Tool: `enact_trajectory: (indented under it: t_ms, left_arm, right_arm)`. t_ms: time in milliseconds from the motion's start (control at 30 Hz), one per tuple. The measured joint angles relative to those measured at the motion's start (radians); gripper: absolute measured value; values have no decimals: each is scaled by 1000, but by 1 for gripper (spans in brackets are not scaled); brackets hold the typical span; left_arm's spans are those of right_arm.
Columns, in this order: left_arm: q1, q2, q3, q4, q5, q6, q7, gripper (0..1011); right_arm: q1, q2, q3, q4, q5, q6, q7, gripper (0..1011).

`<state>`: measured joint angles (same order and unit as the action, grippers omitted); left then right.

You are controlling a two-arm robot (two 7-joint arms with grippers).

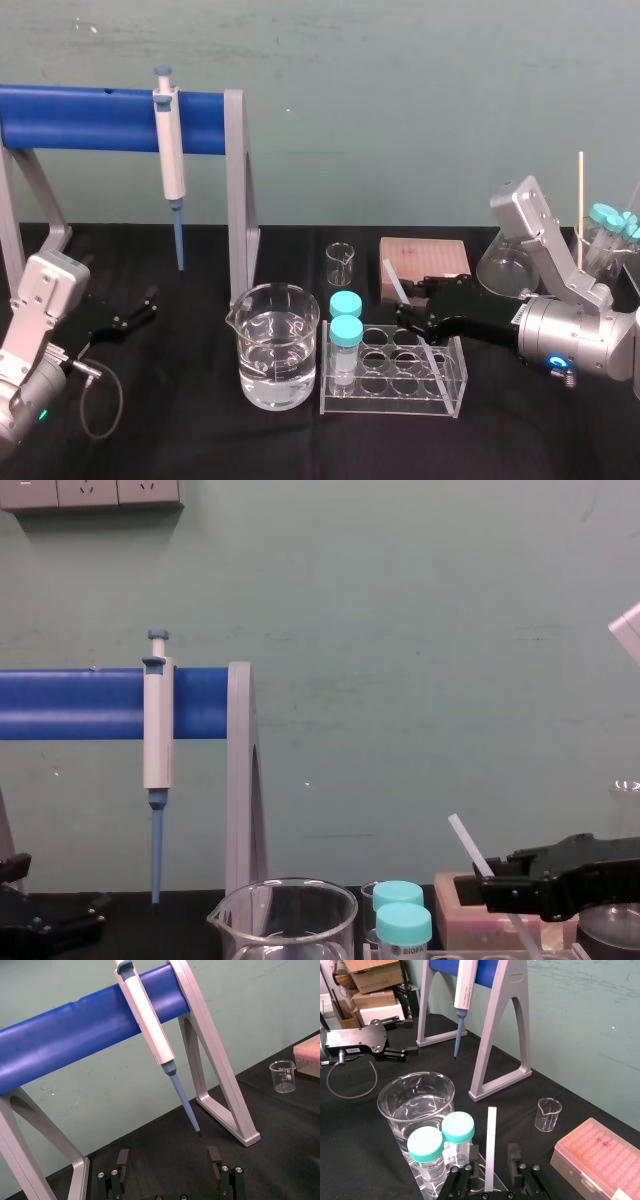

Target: Pick up the stirring rod with one hand, then place it down.

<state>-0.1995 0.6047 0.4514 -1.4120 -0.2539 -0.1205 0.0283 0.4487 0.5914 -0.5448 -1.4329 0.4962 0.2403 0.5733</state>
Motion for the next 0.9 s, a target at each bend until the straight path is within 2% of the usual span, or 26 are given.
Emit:
enact_trajectory:
  t_ms: [100,133,367,633,900]
  left_arm:
    - [0,0,0,0,0,0,0,1000]
    - [0,0,0,0,0,0,0,1000]
    - [0,0,0,0,0,0,0,1000]
    - [0,0,0,0,0,0,0,1000]
    - [0,0,0,0,0,0,0,1000]
  right_arm:
    - [0,0,0,0,0,0,0,314]
    - [0,0,0,0,1,0,0,254]
    - [0,0,0,0,1,0,1,79]
    - [-5,-2,4,0,5,-3,1,72]
    - [-41,-17,40,-7,43,-49,0,72]
